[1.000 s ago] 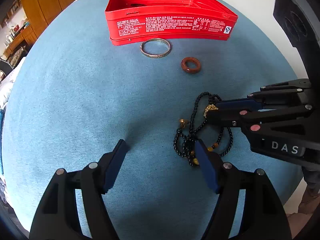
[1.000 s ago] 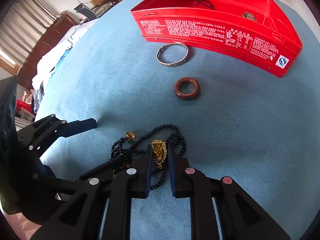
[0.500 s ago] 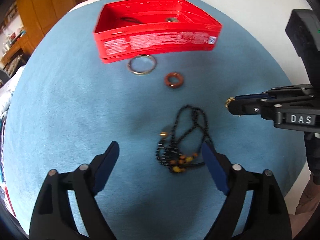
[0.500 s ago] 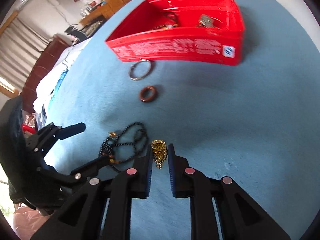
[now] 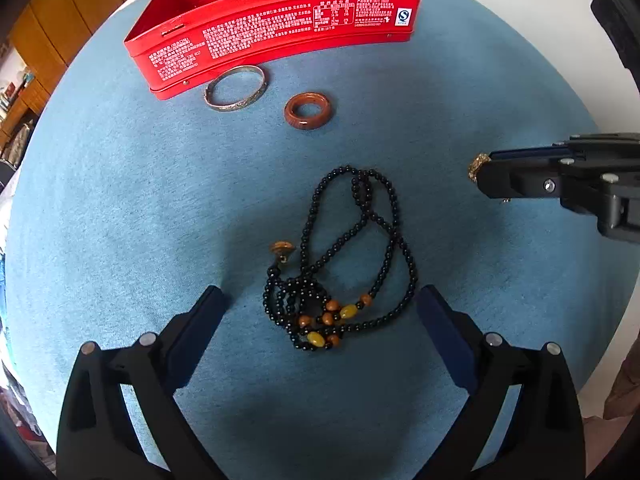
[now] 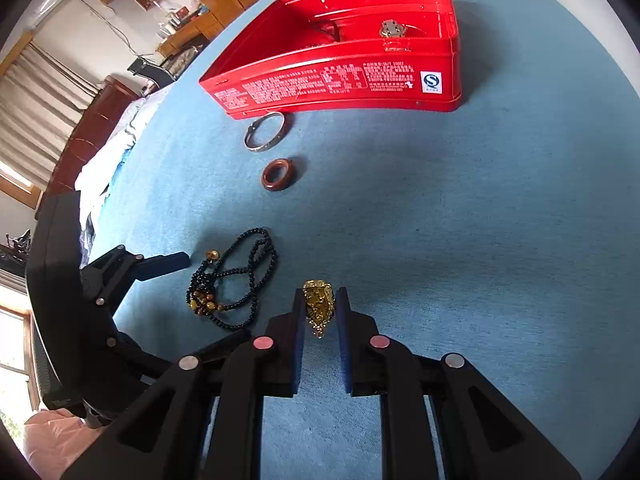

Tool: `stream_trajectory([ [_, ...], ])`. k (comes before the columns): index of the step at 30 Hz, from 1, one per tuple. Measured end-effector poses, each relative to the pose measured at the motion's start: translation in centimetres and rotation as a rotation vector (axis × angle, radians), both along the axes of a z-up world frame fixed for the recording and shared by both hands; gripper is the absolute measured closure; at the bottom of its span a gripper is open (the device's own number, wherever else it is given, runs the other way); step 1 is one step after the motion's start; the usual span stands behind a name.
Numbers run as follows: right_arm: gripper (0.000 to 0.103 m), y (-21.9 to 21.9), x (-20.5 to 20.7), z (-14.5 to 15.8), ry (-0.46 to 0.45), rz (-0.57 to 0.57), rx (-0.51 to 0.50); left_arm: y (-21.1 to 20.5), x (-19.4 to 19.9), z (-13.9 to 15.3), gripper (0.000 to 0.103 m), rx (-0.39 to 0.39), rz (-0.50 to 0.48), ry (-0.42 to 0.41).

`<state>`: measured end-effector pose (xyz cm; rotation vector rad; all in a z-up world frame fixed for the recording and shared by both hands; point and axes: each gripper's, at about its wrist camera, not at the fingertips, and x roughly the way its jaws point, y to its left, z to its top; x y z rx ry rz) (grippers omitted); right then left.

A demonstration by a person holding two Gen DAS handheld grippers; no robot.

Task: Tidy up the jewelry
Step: 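Grasp the bead strands with left gripper while right gripper holds the pendant, then lower the bead necklace into the tin and open both grippers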

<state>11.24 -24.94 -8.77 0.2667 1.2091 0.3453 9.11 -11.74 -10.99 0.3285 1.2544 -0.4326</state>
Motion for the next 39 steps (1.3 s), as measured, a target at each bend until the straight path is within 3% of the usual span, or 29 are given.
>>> stream_trajectory([
  [2,0.089,-0.1,-0.1,-0.1,0.003,-0.002,0.001,0.2,0.1,0.1,0.014,-0.007,0.003,0.002],
  [5,0.089,-0.3,-0.1,-0.1,0.005,-0.007,0.003,0.7,0.2,0.7,0.042,-0.006,0.016,-0.028],
  [7,0.089,-0.3,-0.1,0.0,0.003,-0.009,0.005,1.2,0.3,1.0,0.072,-0.015,0.029,-0.035],
  [10,0.088,-0.1,-0.2,0.1,-0.001,-0.003,0.006,2.1,1.0,1.3,0.087,-0.036,0.047,-0.025],
  [16,0.089,0.0,-0.2,0.3,-0.008,0.003,0.013,4.6,2.2,2.0,0.089,-0.106,0.096,-0.018],
  [25,0.088,-0.3,0.1,1.7,-0.042,-0.009,0.014,8.1,2.0,6.2,0.089,-0.186,0.165,-0.105],
  [33,0.088,-0.5,1.1,4.3,-0.094,-0.027,0.001,8.0,1.7,10.9,0.089,-0.229,0.208,-0.195],
  [39,0.088,-0.7,2.5,7.3,-0.165,-0.041,-0.017,5.7,4.4,13.6,0.089,-0.235,0.231,-0.277],
])
